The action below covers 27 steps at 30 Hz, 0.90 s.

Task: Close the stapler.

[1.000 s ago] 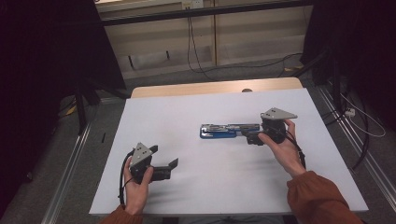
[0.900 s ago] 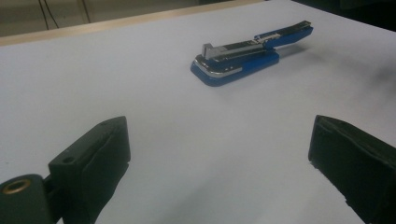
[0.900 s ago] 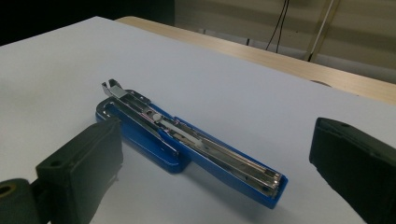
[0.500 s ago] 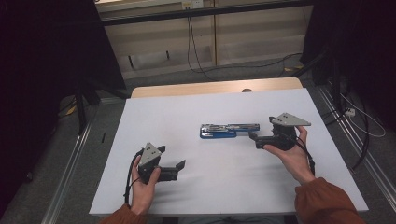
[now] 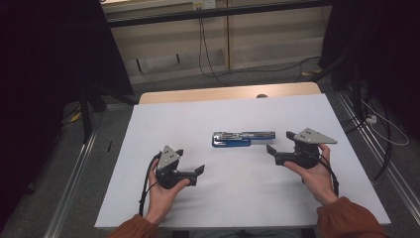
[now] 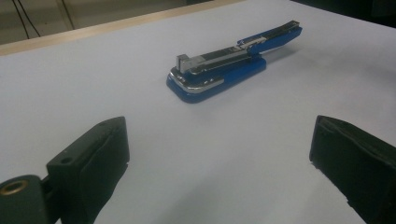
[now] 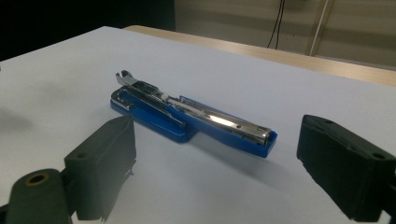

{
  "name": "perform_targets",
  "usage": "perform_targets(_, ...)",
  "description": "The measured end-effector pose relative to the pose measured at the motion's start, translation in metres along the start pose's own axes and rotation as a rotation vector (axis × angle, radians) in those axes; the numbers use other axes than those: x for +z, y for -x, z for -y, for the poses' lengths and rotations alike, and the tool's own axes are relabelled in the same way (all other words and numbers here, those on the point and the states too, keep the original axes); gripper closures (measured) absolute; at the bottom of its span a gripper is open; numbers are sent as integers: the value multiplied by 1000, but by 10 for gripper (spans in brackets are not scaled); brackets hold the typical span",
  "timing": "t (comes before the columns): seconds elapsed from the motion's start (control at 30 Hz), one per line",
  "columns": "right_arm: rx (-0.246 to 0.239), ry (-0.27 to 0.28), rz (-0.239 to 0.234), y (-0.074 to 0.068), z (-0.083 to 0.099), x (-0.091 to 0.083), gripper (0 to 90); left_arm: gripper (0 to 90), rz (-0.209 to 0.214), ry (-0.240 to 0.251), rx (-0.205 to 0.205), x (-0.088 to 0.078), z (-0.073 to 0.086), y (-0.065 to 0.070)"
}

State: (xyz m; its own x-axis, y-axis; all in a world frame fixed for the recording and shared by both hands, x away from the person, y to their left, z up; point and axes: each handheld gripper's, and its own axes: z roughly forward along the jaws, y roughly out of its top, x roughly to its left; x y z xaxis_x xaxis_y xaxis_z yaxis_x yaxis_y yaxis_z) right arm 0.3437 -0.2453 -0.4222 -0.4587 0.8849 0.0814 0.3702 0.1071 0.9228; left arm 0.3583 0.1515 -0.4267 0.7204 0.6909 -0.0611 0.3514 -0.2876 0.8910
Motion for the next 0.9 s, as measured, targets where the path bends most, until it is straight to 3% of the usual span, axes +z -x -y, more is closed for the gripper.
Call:
perform_targets(0.1,-4,-11,4,1,5,0,146,51,6,-5,5,7,-2,0)
perform_targets(0.17,1,-16,-10,1,5,-2,192,51,34,-9,2,11,-3,-2)
perform_targets(0.3,-15,-16,-21,-3,4,-3,260,51,14,-1,-4,18,-5,-4)
perform_targets(0.47,-21,-69,-10,-4,6,0,323,51,11,-4,8,29,-10,-5)
perform_targets(0.5,-29,-65,-5,-4,6,0,339,52,30,0,-1,32,-12,-4)
perform_targets(0.57,-31,-64,-16,-4,6,0,402,52,31,-1,14,35,-14,-2)
perform_targets(0.7,-54,-45,6,-3,8,0,464,52,30,20,23,40,-18,-1)
perform_targets(0.9,-60,-43,-38,-5,9,1,731,56,29,35,32,53,-31,-1)
